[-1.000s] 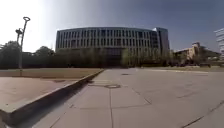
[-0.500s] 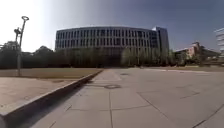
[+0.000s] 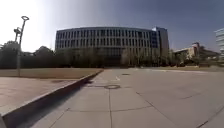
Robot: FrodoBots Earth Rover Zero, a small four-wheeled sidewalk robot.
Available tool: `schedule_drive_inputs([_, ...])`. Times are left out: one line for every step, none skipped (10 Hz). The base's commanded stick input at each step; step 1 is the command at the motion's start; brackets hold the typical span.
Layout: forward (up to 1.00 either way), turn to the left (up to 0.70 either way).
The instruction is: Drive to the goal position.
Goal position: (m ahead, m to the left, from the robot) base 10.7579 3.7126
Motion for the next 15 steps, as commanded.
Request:
schedule_drive_inputs([0.05,0.04])
schedule_drive_inputs([0.06,0.01])
schedule_drive_inputs([0.05,0.01])
schedule_drive_inputs([0.05,0.01])
schedule_drive_inputs([0.05,0.01])
schedule_drive_inputs([0.05,0.01])
schedule_drive_inputs([0.05,0.01])
schedule_drive_inputs([0.05,0.04])
schedule_drive_inputs([0.05,0.01])
schedule_drive_inputs([0.05,0.01])
schedule_drive_inputs([0.05,0.01])
schedule_drive_inputs([0.05,0.01])
schedule_drive_inputs([0.05,0.01])
schedule_drive_inputs([0.05,0.01])
schedule_drive_inputs([0.05,0.01])
